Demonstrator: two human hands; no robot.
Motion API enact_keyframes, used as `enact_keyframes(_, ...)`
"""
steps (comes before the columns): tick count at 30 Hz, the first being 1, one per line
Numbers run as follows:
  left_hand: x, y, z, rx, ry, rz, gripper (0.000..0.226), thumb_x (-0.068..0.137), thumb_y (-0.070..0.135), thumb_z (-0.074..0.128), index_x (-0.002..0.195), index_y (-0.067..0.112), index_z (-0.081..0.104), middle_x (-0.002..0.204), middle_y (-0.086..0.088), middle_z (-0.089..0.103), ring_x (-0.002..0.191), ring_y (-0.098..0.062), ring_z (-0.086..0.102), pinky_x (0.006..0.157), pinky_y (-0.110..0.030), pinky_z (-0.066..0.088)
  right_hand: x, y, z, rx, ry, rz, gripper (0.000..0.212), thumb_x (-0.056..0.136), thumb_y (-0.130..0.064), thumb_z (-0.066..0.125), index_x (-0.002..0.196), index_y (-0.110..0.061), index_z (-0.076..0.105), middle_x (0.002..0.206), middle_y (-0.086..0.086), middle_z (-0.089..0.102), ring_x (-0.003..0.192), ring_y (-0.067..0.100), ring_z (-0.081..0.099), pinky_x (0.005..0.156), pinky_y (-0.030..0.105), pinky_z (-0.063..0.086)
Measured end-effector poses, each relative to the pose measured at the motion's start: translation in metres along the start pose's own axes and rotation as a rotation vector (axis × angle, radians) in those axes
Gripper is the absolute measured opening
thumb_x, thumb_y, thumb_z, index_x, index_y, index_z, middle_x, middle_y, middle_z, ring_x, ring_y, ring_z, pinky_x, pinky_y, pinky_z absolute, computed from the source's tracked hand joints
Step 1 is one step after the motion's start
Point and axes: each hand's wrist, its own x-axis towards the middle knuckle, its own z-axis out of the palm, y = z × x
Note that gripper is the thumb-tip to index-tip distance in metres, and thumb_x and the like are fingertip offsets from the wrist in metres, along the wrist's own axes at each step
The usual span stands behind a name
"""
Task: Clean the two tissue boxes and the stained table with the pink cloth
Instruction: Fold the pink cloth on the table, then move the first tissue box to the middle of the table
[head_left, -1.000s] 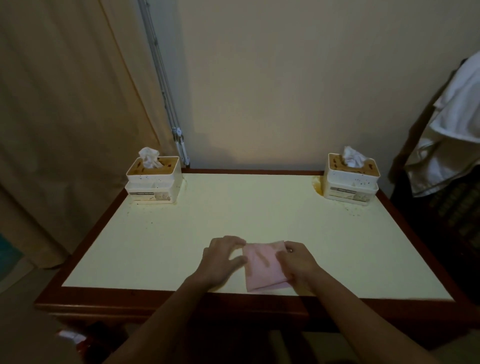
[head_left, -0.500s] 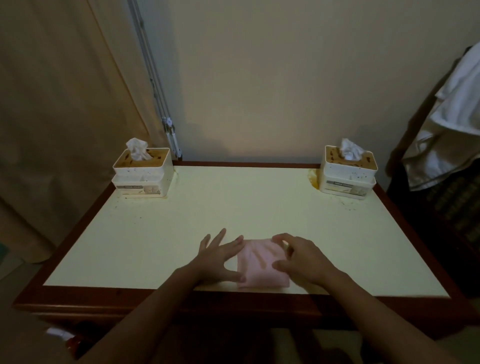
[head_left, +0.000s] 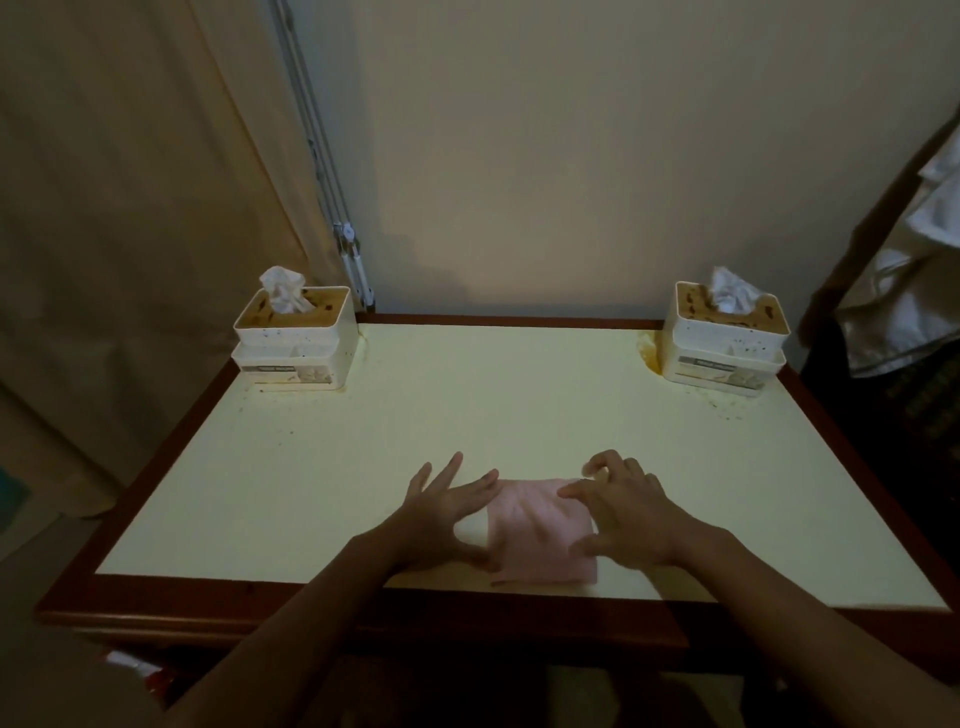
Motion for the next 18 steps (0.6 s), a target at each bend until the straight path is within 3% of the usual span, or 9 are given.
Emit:
enact_keyframes(3, -0.007, -0.007, -0.013, -0.143, 0.156, -0.024, 0.077, 0.081, 0.078, 0.043, 0.149, 0.043, 0.031, 0.158, 0.026, 0.017, 0.149, -0.005, -0.004, 0.117, -0.037, -0.007, 0.006, -0.009, -0.012, 0.229, 0.136, 0.002, 0.044, 0.085, -0.053, 0.068, 0.126, -0.038, 0.064, 0.126, -0.007, 0.040, 0.115, 0.013, 0.046, 0.100, 0.037, 0.043)
enact_keyframes(5, -0.015, -0.018, -0.032, -0.301, 0.326, -0.075, 0.053, 0.089, 0.064, 0.052, 0.138, 0.043, 0.048, 0.148, 0.028, 0.036, 0.144, -0.002, 0.017, 0.115, -0.031, 0.010, 0.017, -0.019, -0.022, 0.396, 0.224, 0.002, 0.026, 0.090, -0.043, 0.067, 0.115, -0.034, 0.069, 0.119, -0.007, 0.050, 0.104, 0.007, 0.055, 0.093, 0.030, 0.048)
enact_keyframes(9, -0.033, -0.052, -0.085, -0.566, 0.551, -0.160, 0.019, 0.092, 0.037, 0.064, 0.110, 0.032, 0.068, 0.113, 0.020, 0.065, 0.108, 0.000, 0.056, 0.094, -0.028, 0.045, 0.055, -0.052, -0.045, 0.577, 0.318, -0.005, 0.014, 0.097, -0.025, 0.064, 0.108, -0.025, 0.073, 0.110, -0.005, 0.065, 0.092, 0.002, 0.060, 0.079, 0.015, 0.047)
enact_keyframes(12, -0.037, -0.083, -0.127, -0.606, 0.667, -0.231, 0.010, 0.093, 0.027, 0.064, 0.098, 0.025, 0.073, 0.097, 0.012, 0.071, 0.089, -0.004, 0.063, 0.080, -0.027, 0.052, 0.092, -0.084, -0.064, 0.681, 0.365, -0.007, 0.016, 0.097, -0.021, 0.063, 0.109, -0.023, 0.074, 0.104, -0.006, 0.069, 0.090, 0.001, 0.061, 0.072, 0.011, 0.043)
enact_keyframes(15, -0.033, -0.124, -0.165, -0.613, 0.775, -0.328, 0.010, 0.093, 0.026, 0.064, 0.094, 0.021, 0.073, 0.092, 0.005, 0.070, 0.086, -0.013, 0.064, 0.072, -0.027, 0.051, 0.136, -0.120, -0.080, 0.796, 0.418, 0.012, 0.019, 0.095, -0.017, 0.063, 0.111, -0.021, 0.073, 0.096, -0.005, 0.067, 0.084, 0.008, 0.062, 0.065, 0.012, 0.044)
enact_keyframes(18, -0.029, -0.167, -0.197, -0.607, 0.895, -0.423, 0.012, 0.092, 0.027, 0.063, 0.093, 0.021, 0.073, 0.094, 0.002, 0.069, 0.088, -0.019, 0.062, 0.080, -0.036, 0.050, 0.186, -0.158, -0.093, 0.891, 0.419, 0.040, 0.022, 0.094, -0.016, 0.062, 0.112, -0.017, 0.073, 0.095, 0.000, 0.069, 0.077, 0.009, 0.060, 0.058, 0.012, 0.045)
